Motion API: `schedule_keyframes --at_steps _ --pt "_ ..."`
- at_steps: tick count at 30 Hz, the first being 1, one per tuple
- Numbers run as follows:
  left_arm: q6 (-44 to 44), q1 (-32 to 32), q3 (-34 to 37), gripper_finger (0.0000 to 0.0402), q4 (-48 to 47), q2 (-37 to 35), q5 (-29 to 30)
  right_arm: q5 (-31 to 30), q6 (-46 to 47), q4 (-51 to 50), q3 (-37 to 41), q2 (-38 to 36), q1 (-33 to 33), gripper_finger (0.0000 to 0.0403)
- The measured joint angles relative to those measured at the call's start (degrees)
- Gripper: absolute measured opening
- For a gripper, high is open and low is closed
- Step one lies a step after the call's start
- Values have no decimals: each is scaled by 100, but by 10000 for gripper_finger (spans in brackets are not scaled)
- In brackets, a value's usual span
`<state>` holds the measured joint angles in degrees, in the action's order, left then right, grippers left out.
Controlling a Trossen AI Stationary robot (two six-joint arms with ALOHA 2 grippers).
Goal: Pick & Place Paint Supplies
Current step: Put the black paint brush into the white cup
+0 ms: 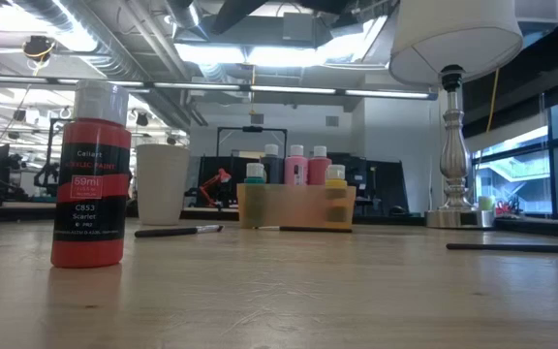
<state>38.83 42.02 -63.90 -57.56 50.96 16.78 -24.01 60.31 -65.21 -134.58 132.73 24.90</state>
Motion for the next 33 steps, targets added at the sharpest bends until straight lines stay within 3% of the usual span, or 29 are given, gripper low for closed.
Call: schedule_keyframes --at_steps 12,19,25,33 --pt "2 0 0 226 -2 0 2 2 -227 1047 485 -2 -91 140" --pt "2 0 0 226 -22 0 -124 45 -194 1127 503 -1 -125 140" --pt "2 0 0 226 -134 0 -142 727 186 709 503 0 -234 140" --pt "-4 0 0 226 -246 0 -144 2036 549 -977 501 0 -405 140"
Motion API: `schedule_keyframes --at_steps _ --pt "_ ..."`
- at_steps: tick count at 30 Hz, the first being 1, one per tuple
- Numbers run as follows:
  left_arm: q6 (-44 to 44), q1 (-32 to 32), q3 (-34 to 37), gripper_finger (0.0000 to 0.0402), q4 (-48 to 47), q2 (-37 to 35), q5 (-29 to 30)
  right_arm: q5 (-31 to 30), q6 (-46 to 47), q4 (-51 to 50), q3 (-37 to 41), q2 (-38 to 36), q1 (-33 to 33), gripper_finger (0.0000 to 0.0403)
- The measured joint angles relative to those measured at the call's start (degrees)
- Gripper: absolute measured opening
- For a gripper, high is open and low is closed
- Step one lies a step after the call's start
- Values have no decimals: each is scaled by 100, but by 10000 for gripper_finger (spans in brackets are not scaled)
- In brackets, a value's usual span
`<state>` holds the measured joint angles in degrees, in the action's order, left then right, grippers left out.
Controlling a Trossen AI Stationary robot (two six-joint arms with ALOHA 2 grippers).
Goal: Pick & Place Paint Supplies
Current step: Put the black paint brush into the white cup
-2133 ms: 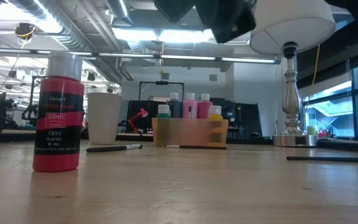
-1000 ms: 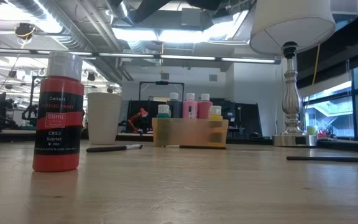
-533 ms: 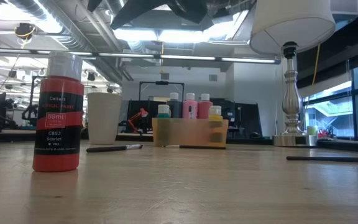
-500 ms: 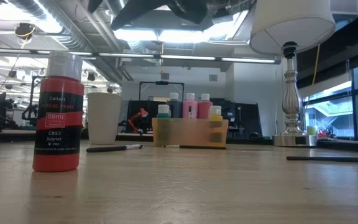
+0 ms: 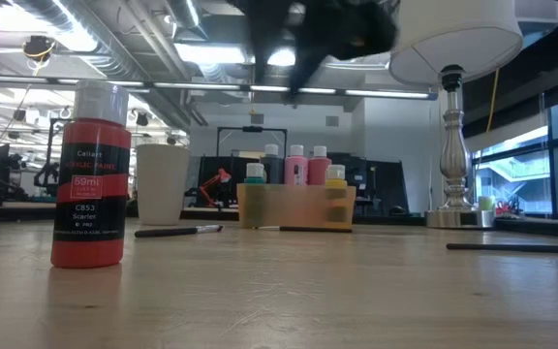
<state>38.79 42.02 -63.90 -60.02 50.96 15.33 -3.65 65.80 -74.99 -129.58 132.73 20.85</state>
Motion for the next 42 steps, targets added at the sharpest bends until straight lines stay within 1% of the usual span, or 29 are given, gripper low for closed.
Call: schedule_keyframes --at_steps 3,5,6,9,13,16,20,22,25,29,32,34,38,40,42 --pt "-2 0 0 226 -4 0 -2 400 39 -785 0 0 -54 140" --pt "-2 0 0 226 -5 0 -2 656 -166 -1431 -2 0 -66 140" --pt "0 0 0 226 -13 0 -2 768 -305 -1600 8 0 -65 140" --pt "4 0 0 226 -22 -1 0 1155 -1154 -1494 118 -38 -45 140" --pt "84 0 0 226 -22 -2 35 1569 -1777 -1505 241 -134 -40 140" --pt "234 0 0 226 -22 -2 216 1619 -2269 -1498 373 -212 -47 140" --pt "612 0 0 226 7 -2 595 1580 -3028 -1502 579 -524 -98 140" --pt "732 0 0 226 88 -2 802 1441 -3239 -1496 756 -762 -172 140" --pt "755 -2 0 226 333 0 1153 1201 -3425 -1500 1157 -1310 -285 140" --pt "757 -5 0 226 770 4 1626 841 -3478 -1499 2043 -2365 -364 140" --pt "758 -50 0 226 1146 5 1906 553 -3355 -1504 2986 -3382 -388 140" --pt "756 -99 0 226 1419 23 2036 437 -3071 -1511 3636 -4058 -403 140" --pt "753 -218 0 226 1855 141 2288 458 -2539 -1515 4922 -5106 -389 140" --pt "756 -289 0 226 2026 247 2387 617 -2422 -1517 5489 -5431 -322 140" --pt "752 -369 0 226 2185 380 2424 696 -2396 -1486 5956 -5601 -235 140"
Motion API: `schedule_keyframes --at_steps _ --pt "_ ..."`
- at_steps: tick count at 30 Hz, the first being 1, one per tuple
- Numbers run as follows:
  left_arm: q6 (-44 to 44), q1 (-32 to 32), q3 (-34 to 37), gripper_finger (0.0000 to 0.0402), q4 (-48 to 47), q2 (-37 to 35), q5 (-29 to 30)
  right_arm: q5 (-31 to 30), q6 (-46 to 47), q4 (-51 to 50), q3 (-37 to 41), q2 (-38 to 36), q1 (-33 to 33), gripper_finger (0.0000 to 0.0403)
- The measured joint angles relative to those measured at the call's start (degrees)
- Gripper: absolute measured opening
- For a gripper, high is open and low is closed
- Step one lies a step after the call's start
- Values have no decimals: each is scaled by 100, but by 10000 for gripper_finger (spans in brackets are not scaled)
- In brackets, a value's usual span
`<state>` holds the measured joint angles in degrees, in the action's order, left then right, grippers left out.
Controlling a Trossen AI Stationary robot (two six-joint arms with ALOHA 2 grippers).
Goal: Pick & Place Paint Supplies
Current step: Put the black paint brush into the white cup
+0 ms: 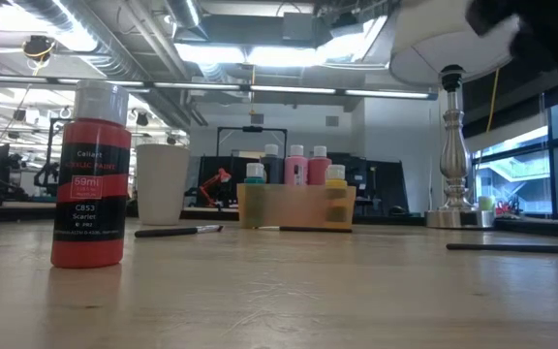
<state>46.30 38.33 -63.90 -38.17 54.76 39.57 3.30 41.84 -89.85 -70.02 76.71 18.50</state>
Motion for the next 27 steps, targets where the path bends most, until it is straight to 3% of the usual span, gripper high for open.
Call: schedule_keyframes --at_steps 7,12,27 --pt "-1 -344 0 226 697 606 -62 581 -487 822 1440 -62 263 140" --pt "-9 -532 0 226 1112 1037 -465 639 -579 1873 2192 -60 359 140" --pt "-507 -1001 0 226 2215 1139 -1108 421 -2022 3677 3091 -57 660 140"
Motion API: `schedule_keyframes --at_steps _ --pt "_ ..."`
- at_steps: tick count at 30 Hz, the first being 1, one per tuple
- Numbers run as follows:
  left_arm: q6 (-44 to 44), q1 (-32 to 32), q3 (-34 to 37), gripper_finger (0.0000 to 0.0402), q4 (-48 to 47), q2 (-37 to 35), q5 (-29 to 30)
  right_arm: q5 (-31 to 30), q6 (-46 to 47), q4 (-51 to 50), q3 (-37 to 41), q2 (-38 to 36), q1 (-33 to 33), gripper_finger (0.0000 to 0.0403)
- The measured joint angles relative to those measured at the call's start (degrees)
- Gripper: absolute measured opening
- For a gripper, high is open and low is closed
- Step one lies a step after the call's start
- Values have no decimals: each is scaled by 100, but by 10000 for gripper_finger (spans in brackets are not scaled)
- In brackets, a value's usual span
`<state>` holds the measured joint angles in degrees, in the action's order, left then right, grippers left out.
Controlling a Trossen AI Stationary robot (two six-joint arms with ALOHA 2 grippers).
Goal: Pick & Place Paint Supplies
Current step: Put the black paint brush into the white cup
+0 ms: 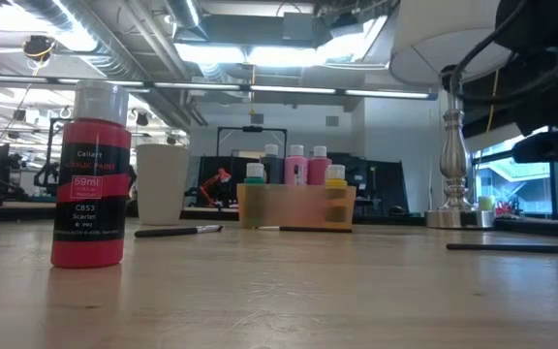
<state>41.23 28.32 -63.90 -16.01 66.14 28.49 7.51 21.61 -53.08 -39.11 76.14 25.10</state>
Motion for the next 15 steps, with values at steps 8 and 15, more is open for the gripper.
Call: schedule_keyframes --at_steps 8,15 --pt "-520 2 0 226 -46 -43 -47 -323 -715 290 6 0 7 140" --pt "-1463 -90 0 226 -45 -43 -166 -305 -707 359 6 0 7 140"
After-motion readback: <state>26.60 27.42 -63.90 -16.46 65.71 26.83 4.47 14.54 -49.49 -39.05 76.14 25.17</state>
